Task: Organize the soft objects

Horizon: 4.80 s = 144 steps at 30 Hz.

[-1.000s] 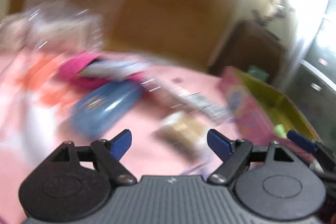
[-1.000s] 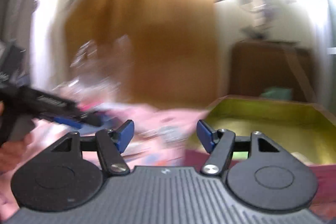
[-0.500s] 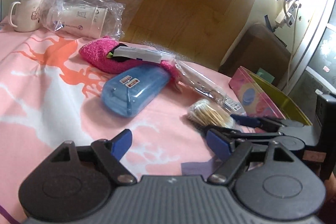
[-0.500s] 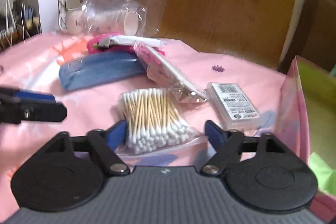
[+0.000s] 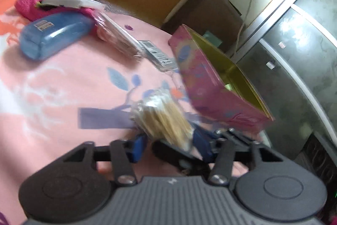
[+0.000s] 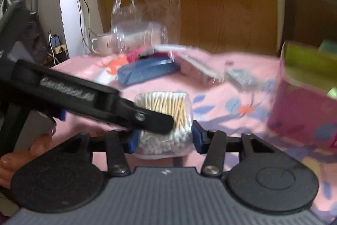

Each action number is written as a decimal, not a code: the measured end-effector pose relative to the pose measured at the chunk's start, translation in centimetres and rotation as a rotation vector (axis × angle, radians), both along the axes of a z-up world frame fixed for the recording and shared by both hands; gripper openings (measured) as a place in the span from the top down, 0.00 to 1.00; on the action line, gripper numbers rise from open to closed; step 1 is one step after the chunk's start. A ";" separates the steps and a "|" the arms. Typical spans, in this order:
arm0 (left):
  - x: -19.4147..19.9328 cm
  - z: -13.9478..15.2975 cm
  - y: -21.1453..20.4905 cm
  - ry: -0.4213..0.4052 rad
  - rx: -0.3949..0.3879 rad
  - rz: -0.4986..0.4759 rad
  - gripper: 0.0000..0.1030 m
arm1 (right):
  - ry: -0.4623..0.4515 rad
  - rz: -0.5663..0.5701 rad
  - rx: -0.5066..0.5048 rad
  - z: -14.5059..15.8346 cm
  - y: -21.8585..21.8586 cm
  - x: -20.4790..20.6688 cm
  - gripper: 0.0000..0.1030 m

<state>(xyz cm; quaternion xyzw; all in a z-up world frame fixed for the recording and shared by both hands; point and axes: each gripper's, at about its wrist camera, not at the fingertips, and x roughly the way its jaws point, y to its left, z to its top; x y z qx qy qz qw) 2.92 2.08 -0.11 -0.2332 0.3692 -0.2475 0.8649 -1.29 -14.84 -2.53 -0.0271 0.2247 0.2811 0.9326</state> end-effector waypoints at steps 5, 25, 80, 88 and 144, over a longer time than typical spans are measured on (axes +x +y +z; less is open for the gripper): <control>0.6 3.0 -3.1 -0.066 0.039 -0.046 0.58 | -0.085 -0.045 0.012 0.8 -1.2 -0.8 0.50; 12.2 5.6 -31.7 -0.144 0.235 -0.372 0.35 | -0.296 -0.681 -0.087 4.2 -21.1 2.5 0.37; 2.7 0.1 2.4 -0.043 -0.199 0.029 0.39 | 0.627 0.082 0.839 -2.0 -9.3 5.7 0.83; 5.0 4.9 -3.3 -0.141 -0.139 -0.054 0.39 | 0.526 0.083 0.887 0.4 -13.2 4.7 0.83; 0.0 -0.2 13.8 -0.192 0.116 0.507 0.32 | 0.663 -0.019 0.596 2.5 6.1 22.3 0.97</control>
